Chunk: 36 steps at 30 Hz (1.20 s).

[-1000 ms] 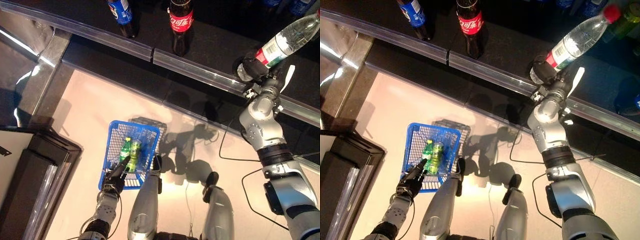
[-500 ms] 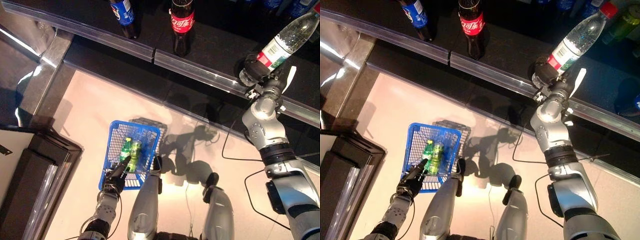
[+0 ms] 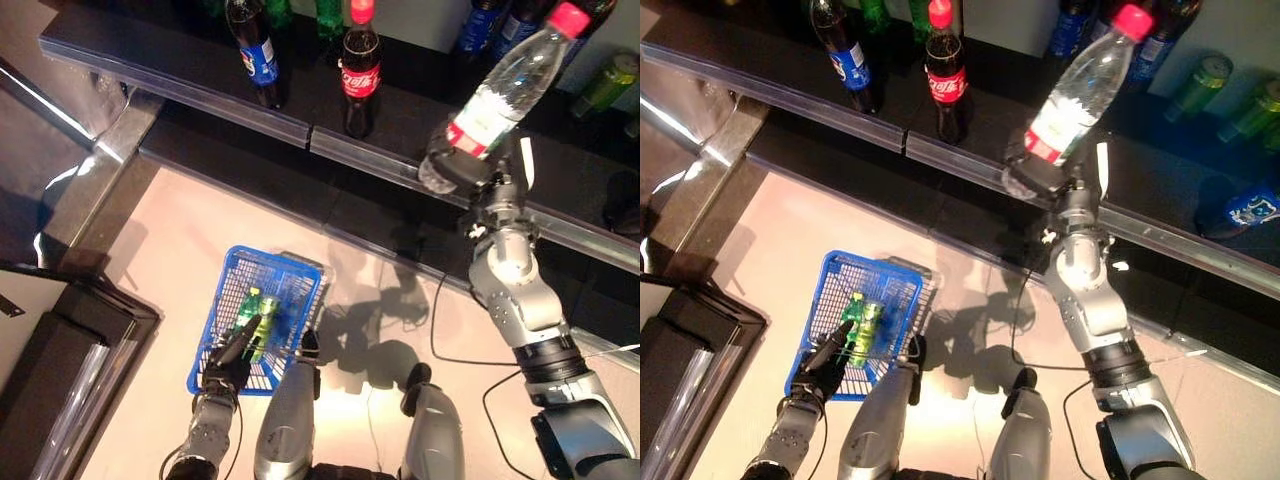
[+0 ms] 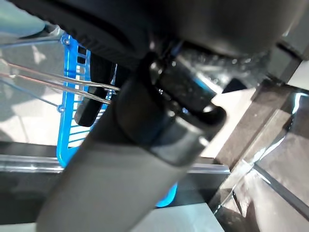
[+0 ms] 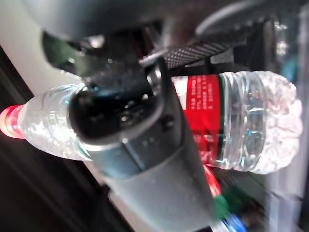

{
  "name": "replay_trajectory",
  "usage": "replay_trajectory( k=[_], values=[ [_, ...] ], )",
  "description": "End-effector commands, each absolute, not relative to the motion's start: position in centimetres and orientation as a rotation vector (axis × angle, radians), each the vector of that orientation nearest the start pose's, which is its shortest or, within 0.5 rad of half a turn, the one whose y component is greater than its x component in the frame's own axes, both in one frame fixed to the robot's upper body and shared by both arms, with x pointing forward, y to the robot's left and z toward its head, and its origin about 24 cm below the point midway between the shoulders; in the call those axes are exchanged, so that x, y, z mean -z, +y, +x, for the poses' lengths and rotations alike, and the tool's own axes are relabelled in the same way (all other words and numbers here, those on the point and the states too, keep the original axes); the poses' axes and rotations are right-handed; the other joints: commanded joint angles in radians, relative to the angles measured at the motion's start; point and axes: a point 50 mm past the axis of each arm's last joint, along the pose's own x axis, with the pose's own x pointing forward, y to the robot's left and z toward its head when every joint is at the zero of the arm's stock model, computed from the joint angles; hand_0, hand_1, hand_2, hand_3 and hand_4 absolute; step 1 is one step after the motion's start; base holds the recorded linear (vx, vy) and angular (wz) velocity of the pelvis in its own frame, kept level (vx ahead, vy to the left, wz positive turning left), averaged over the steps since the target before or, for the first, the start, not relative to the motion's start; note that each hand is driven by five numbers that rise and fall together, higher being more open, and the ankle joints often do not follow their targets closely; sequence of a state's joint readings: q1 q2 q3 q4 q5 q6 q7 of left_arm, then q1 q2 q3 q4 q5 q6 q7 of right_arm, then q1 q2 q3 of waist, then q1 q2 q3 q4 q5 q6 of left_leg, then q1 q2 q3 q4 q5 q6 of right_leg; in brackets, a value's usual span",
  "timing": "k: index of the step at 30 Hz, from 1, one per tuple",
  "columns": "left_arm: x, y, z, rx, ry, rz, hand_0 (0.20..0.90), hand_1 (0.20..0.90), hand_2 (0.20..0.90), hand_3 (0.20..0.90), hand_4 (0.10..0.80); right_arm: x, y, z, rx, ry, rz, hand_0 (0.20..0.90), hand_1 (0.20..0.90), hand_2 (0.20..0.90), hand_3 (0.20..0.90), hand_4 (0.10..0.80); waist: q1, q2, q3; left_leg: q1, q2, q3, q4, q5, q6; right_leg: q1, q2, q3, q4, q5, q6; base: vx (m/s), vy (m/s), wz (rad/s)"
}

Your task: Pick up the drink and place into the basket.

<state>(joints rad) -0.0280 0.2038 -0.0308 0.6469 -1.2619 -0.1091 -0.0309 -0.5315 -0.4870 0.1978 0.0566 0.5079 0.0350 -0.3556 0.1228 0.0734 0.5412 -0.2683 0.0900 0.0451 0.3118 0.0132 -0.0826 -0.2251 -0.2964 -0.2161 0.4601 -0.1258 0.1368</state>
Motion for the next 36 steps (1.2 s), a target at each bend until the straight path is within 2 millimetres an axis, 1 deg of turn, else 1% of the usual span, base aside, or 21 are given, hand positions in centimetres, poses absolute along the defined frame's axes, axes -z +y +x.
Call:
replay_trajectory(
  k=[1, 4, 5, 8, 9, 10, 13, 16, 18, 21, 24, 25, 27, 31, 32, 33, 36],
  values=[
    [1.3, 21.0, 23.3, -0.083, 0.03, -1.016, 0.3, 0.3, 0.3, 0.2, 0.1, -26.5, -13.9, 29.9, -0.175, -0.768, 0.027, 0.3, 0.3, 0.3, 0.2, 0.1, 0.004, -0.017, -0.1, 0.051, 0.037, -0.021, 0.077, 0.009, -0.016, 0.085, 0.033, -0.026, 0.007, -0.024, -0.096, 0.071, -0.006, 0.02],
    [0.0, 20.4, 23.4, -0.026, -0.006, -1.005, 0.3, 0.3, 0.3, 0.2, 0.1, -25.3, -12.0, 29.4, -0.265, -0.73, 0.059, 0.3, 0.3, 0.3, 0.2, 0.1, 0.014, -0.016, -0.111, 0.071, 0.038, -0.027, 0.058, 0.019, -0.018, 0.109, 0.038, -0.033, -0.003, -0.026, -0.097, 0.059, 0.007, 0.03],
    [-0.7, 20.2, 23.6, -0.005, -0.027, -1.009, 0.3, 0.3, 0.3, 0.2, 0.1, -24.7, -11.2, 29.1, -0.301, -0.71, 0.078, 0.3, 0.3, 0.3, 0.2, 0.1, 0.019, -0.015, -0.114, 0.076, 0.037, -0.028, 0.051, 0.025, -0.019, 0.12, 0.039, -0.037, -0.009, -0.026, -0.097, 0.05, 0.016, 0.12],
    [-2.4, 19.6, 23.9, 0.044, -0.064, -1.01, 0.3, 0.3, 0.3, 0.2, 0.1, -23.3, -9.5, 28.8, -0.355, -0.653, 0.091, 0.3, 0.3, 0.3, 0.2, 0.1, 0.031, -0.012, -0.117, 0.084, 0.033, -0.033, 0.037, 0.03, -0.019, 0.136, 0.035, -0.048, -0.018, -0.025, -0.094, 0.034, 0.013, 0.18],
    [-3.2, 19.3, 24.0, 0.077, -0.083, -1.016, 0.3, 0.3, 0.3, 0.2, 0.1, -22.6, -8.6, 28.8, -0.38, -0.62, 0.102, 0.3, 0.3, 0.3, 0.2, 0.1, 0.041, -0.008, -0.117, 0.088, 0.031, -0.036, 0.026, 0.032, -0.019, 0.144, 0.032, -0.059, -0.023, -0.024, -0.093, 0.016, 0.011, 0.14],
    [-3.5, 19.2, 24.0, 0.09, -0.091, -1.012, 0.3, 0.3, 0.3, 0.2, 0.1, -22.4, -8.3, 28.8, -0.388, -0.607, 0.103, 0.3, 0.3, 0.3, 0.2, 0.1, 0.045, -0.007, -0.117, 0.089, 0.03, -0.039, 0.021, 0.035, -0.019, 0.148, 0.031, -0.064, -0.026, -0.023, -0.092, 0.009, 0.007, 0.13],
    [-5.6, 18.7, 24.2, 0.156, -0.144, -0.98, 0.3, 0.3, 0.3, 0.2, 0.1, -20.9, -6.8, 28.9, -0.408, -0.534, 0.121, 0.3, 0.3, 0.3, 0.2, 0.1, 0.069, -0.001, -0.112, 0.089, 0.024, -0.047, -0.001, 0.044, -0.022, 0.164, 0.025, -0.091, -0.04, -0.017, -0.086, -0.009, -0.01, 0.28],
    [-7.5, 18.1, 24.4, 0.24, -0.196, -0.959, 0.3, 0.3, 0.3, 0.2, 0.1, -19.6, -5.7, 29.1, -0.416, -0.471, 0.135, 0.3, 0.3, 0.3, 0.2, 0.1, 0.092, 0.004, -0.102, 0.081, 0.015, -0.061, -0.017, 0.047, -0.021, 0.169, 0.02, -0.113, -0.046, -0.013, -0.08, -0.037, -0.029, 0.4],
    [-8.7, 17.8, 24.5, 0.301, -0.233, -0.942, 0.3, 0.3, 0.3, 0.2, 0.1, -19.0, -5.2, 29.3, -0.412, -0.452, 0.128, 0.3, 0.3, 0.3, 0.2, 0.1, 0.106, 0.008, -0.093, 0.074, 0.009, -0.072, -0.023, 0.046, -0.021, 0.17, 0.017, -0.129, -0.047, -0.011, -0.078, -0.067, -0.056, 0.28],
    [-10.8, 17.0, 24.4, 0.412, -0.29, -0.933, 0.3, 0.3, 0.3, 0.2, 0.1, -17.5, -4.2, 29.6, -0.403, -0.387, 0.138, 0.3, 0.3, 0.3, 0.2, 0.1, 0.135, 0.016, -0.077, 0.066, 0.0, -0.092, -0.038, 0.052, -0.022, 0.174, 0.014, -0.158, -0.05, -0.007, -0.073, -0.04, -0.051, 0.39],
    [-12.0, 15.9, 24.3, 0.515, -0.297, -0.972, 0.3, 0.3, 0.3, 0.2, 0.1, -16.1, -3.1, 30.0, -0.38, -0.323, 0.127, 0.3, 0.3, 0.3, 0.2, 0.1, 0.16, 0.02, -0.069, 0.061, -0.012, -0.112, -0.051, 0.057, -0.022, 0.185, 0.011, -0.185, -0.058, -0.003, -0.07, -0.011, -0.05, 0.3],
    [-12.1, 15.8, 24.3, 0.528, -0.297, -0.983, 0.3, 0.3, 0.3, 0.2, 0.1, -16.0, -3.0, 30.1, -0.378, -0.316, 0.121, 0.3, 0.3, 0.3, 0.2, 0.1, 0.163, 0.021, -0.068, 0.061, -0.013, -0.114, -0.053, 0.056, -0.022, 0.186, 0.01, -0.188, -0.058, -0.003, -0.069, -0.02, -0.06, 0.31],
    [-13.2, 14.9, 24.2, 0.63, -0.307, -1.032, 0.3, 0.3, 0.3, 0.2, 0.1, -14.9, -2.4, 30.7, -0.356, -0.26, 0.11, 0.3, 0.3, 0.3, 0.2, 0.1, 0.186, 0.022, -0.058, 0.054, -0.026, -0.129, -0.053, 0.049, -0.02, 0.188, -0.001, -0.21, -0.051, -0.006, -0.065, -0.024, -0.061, 0.29],
    [-14.6, 13.9, 23.7, 0.762, -0.353, -1.025, 0.3, 0.3, 0.3, 0.2, 0.1, -13.7, -1.4, 31.3, -0.337, -0.19, 0.114, 0.3, 0.3, 0.3, 0.2, 0.1, 0.215, 0.03, -0.044, 0.038, -0.041, -0.155, -0.047, 0.048, -0.018, 0.184, -0.009, -0.235, -0.039, -0.006, -0.065, -0.009, -0.042, 0.24],
    [-14.7, 13.8, 23.7, 0.771, -0.357, -1.027, 0.3, 0.3, 0.3, 0.2, 0.1, -13.6, -1.3, 31.3, -0.334, -0.186, 0.114, 0.3, 0.3, 0.3, 0.2, 0.1, 0.217, 0.031, -0.043, 0.037, -0.043, -0.157, -0.047, 0.047, -0.018, 0.183, -0.01, -0.237, -0.037, -0.006, -0.065, -0.008, -0.035, 0.23],
    [-15.4, 13.4, 23.3, 0.84, -0.375, -1.031, 0.3, 0.3, 0.3, 0.2, 0.1, -13.2, -0.9, 31.5, -0.323, -0.163, 0.103, 0.3, 0.3, 0.3, 0.2, 0.1, 0.227, 0.034, -0.037, 0.03, -0.049, -0.165, -0.044, 0.045, -0.015, 0.177, -0.015, -0.244, -0.03, -0.006, -0.064, -0.019, -0.034, 0.22],
    [-16.6, 12.3, 22.8, 0.967, -0.422, -0.992, 0.3, 0.3, 0.3, 0.2, 0.1, -12.5, 0.3, 31.6, -0.329, -0.11, 0.095, 0.3, 0.3, 0.3, 0.2, 0.1, 0.246, 0.042, -0.024, 0.021, -0.059, -0.181, -0.043, 0.046, -0.013, 0.168, -0.021, -0.256, -0.022, -0.001, -0.061, -0.013, -0.034, 0.2]
  ],
)
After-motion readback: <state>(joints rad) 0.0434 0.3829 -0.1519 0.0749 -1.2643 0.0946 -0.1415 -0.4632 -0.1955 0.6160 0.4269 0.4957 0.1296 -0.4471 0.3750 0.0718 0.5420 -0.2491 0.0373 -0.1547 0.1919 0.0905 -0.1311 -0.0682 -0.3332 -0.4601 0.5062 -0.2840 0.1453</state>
